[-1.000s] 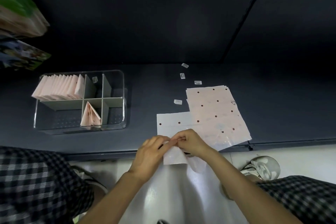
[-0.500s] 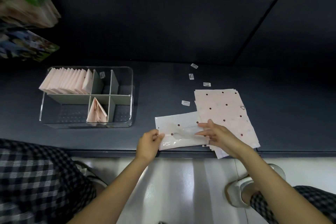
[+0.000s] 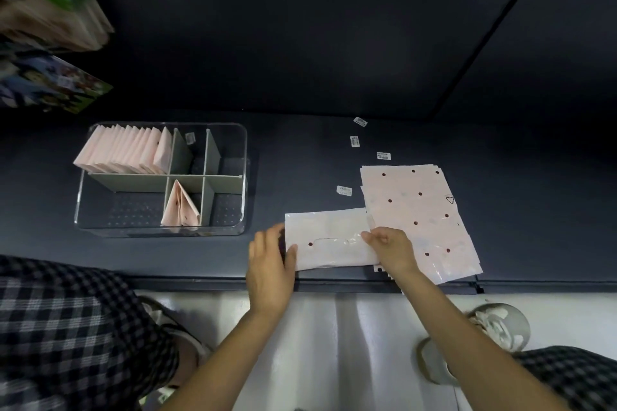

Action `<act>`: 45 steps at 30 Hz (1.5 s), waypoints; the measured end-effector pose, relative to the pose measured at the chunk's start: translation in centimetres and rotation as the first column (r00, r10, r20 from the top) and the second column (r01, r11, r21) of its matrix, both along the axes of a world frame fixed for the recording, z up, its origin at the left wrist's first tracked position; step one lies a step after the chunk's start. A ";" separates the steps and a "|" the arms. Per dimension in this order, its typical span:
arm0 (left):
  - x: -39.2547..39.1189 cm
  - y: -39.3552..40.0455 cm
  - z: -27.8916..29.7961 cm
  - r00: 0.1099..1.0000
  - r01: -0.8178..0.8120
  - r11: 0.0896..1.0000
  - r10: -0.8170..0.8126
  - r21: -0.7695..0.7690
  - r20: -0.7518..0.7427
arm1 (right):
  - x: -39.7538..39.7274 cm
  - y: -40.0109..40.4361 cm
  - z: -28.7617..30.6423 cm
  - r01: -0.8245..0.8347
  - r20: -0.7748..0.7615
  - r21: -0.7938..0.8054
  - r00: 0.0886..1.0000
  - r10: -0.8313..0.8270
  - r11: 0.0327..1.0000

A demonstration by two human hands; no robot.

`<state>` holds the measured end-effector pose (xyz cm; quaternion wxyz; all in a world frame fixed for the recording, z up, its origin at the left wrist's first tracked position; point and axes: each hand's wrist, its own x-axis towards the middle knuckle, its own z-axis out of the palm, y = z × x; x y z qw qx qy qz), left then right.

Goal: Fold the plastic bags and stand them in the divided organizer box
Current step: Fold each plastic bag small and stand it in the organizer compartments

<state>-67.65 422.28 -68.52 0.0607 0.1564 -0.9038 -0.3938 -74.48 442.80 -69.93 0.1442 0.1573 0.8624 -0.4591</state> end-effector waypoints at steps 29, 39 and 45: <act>2.5 0.9 -3.2 0.688 0.720 0.439 -0.552 -0.538 0.470 | 2.4 -1.4 0.8 0.013 -0.087 0.270 0.996 0.011 0.963; 2.4 1.0 -3.4 0.691 0.714 0.404 -0.540 -0.572 0.481 | 2.4 -1.2 0.1 -0.080 -0.143 0.475 0.975 0.167 0.876; 2.3 1.2 -3.3 0.682 0.724 0.395 -0.535 -0.566 0.499 | 3.9 -2.3 0.8 -0.049 -0.334 0.619 0.887 0.320 0.784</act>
